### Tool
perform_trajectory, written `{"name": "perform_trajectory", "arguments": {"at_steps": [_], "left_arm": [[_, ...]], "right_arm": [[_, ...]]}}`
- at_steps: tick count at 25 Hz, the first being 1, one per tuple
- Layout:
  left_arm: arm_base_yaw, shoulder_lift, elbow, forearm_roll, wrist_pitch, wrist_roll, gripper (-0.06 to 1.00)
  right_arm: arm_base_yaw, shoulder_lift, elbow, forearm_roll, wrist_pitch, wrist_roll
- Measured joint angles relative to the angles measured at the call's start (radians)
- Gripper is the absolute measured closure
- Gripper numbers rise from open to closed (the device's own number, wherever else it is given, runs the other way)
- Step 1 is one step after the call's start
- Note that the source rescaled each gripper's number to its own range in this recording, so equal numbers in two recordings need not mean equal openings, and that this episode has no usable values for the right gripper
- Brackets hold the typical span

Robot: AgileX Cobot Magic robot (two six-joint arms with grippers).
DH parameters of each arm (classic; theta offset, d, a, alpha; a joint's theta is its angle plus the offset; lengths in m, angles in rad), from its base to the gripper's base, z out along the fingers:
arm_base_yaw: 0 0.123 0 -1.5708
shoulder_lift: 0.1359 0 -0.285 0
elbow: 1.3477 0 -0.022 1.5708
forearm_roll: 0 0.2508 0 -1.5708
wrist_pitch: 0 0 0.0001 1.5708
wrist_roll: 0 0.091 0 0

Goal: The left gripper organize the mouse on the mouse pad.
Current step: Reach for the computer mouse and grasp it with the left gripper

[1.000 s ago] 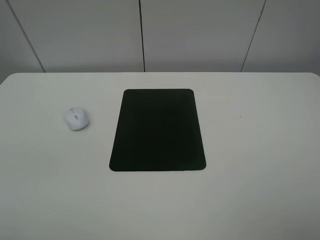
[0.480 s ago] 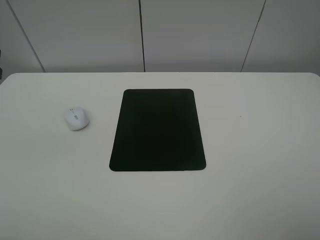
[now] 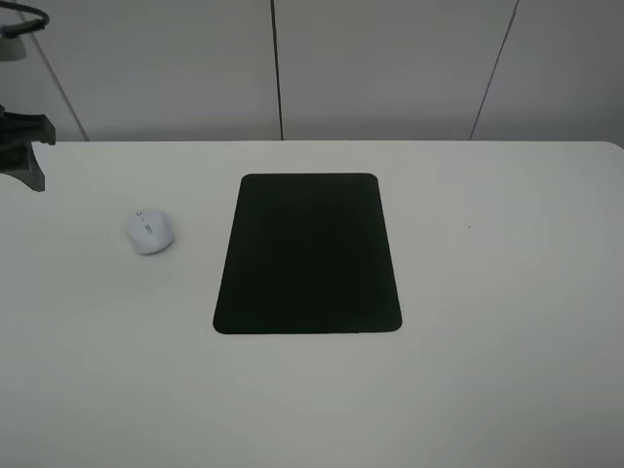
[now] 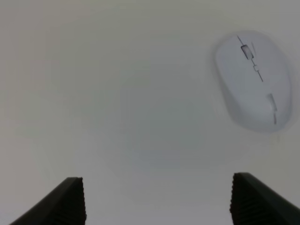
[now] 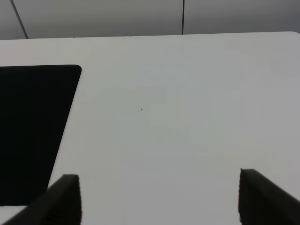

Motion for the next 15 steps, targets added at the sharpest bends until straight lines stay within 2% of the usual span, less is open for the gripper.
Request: {"name": "perform_trajectory", "arguments": {"at_steps": [5, 12, 15], "left_arm": [[-0.063, 0.138, -0.063, -0.007, -0.035, -0.059, 0.75], [-0.147, 0.349, -0.289, -0.007, -0.006, -0.296, 0.75], [-0.182, 0.407, -0.357, -0.007, -0.003, -0.346, 0.75]], "right_arm": [[0.000, 0.000, 0.000, 0.000, 0.000, 0.000], [0.000, 0.000, 0.000, 0.000, 0.000, 0.000], [0.000, 0.000, 0.000, 0.000, 0.000, 0.000]]}}
